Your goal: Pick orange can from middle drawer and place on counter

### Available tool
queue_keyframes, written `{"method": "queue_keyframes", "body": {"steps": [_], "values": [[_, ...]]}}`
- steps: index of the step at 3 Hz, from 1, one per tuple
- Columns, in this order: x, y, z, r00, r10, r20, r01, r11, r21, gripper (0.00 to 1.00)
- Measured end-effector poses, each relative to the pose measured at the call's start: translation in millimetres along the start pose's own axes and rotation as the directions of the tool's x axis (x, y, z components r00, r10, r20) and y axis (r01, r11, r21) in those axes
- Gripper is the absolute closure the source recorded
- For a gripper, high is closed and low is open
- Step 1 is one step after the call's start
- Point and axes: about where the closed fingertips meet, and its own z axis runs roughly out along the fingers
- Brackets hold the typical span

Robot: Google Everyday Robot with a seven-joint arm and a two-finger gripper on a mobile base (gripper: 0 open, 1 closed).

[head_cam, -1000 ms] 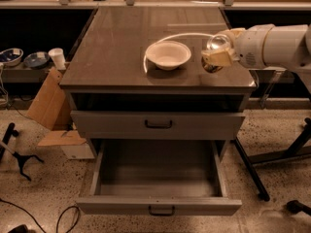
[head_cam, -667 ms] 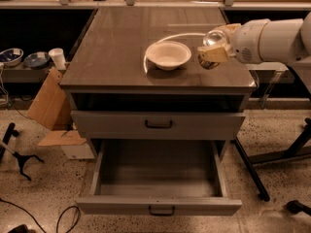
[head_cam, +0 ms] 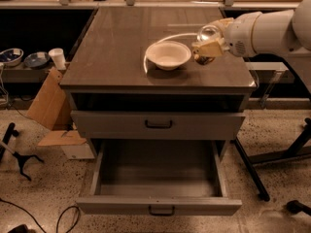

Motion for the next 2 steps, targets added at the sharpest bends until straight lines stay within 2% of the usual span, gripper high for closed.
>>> {"method": "queue_keyframes", "body": {"steps": [1, 2], "values": [[-1.4, -1.7, 13.0, 1.000, -0.002, -0.012, 0.002, 0.9997, -0.026, 0.04], [11.5, -1.5, 25.5, 1.000, 0.014, -0.019, -0.015, 0.9978, -0.064, 0.00]]}}
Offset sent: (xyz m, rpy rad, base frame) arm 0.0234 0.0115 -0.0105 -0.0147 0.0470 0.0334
